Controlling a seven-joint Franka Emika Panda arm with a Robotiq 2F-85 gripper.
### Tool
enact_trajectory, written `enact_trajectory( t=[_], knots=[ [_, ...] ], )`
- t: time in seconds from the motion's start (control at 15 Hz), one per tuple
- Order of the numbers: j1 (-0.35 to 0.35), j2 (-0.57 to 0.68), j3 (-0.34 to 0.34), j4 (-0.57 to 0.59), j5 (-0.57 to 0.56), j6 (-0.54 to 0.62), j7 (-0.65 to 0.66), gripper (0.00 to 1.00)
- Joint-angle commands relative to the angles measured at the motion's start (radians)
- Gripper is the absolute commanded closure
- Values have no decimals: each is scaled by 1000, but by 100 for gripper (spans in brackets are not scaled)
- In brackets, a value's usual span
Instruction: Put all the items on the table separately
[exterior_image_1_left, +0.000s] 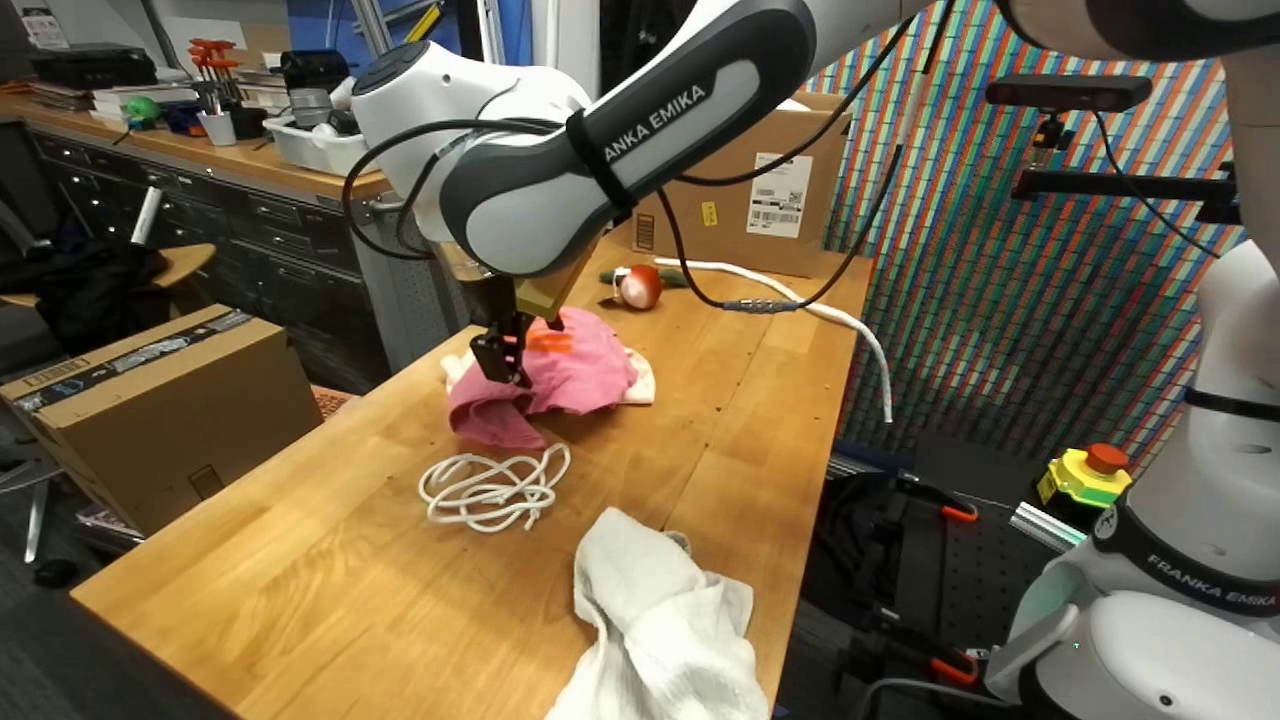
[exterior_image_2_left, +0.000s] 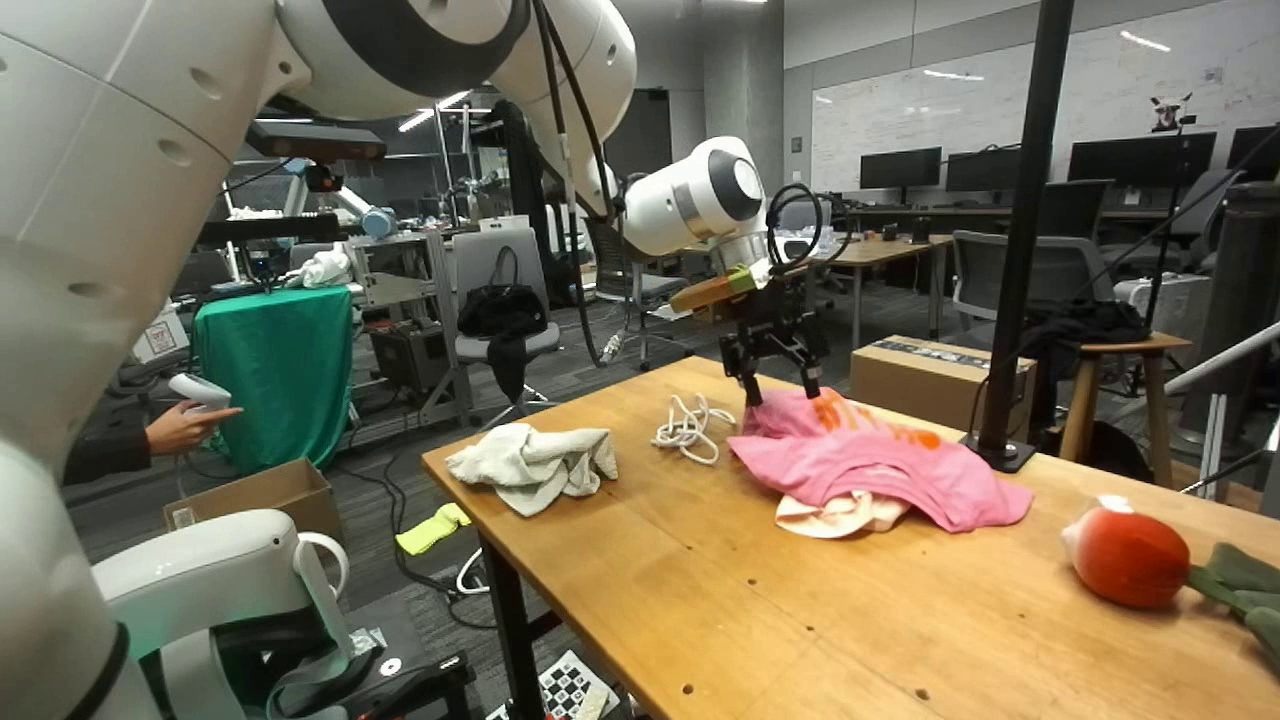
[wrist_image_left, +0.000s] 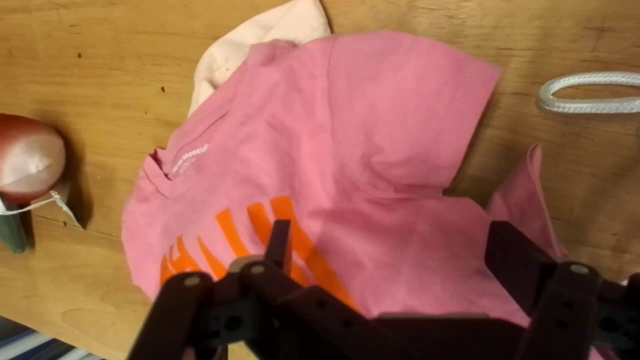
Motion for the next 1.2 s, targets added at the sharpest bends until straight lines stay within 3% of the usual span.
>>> enact_trajectory(
  t=[0.0,1.13],
  knots=[
    [-11,27,-7,46,7,-12,-30,0],
    [-20,23,26,7,89,-9,-66,0]
  ],
)
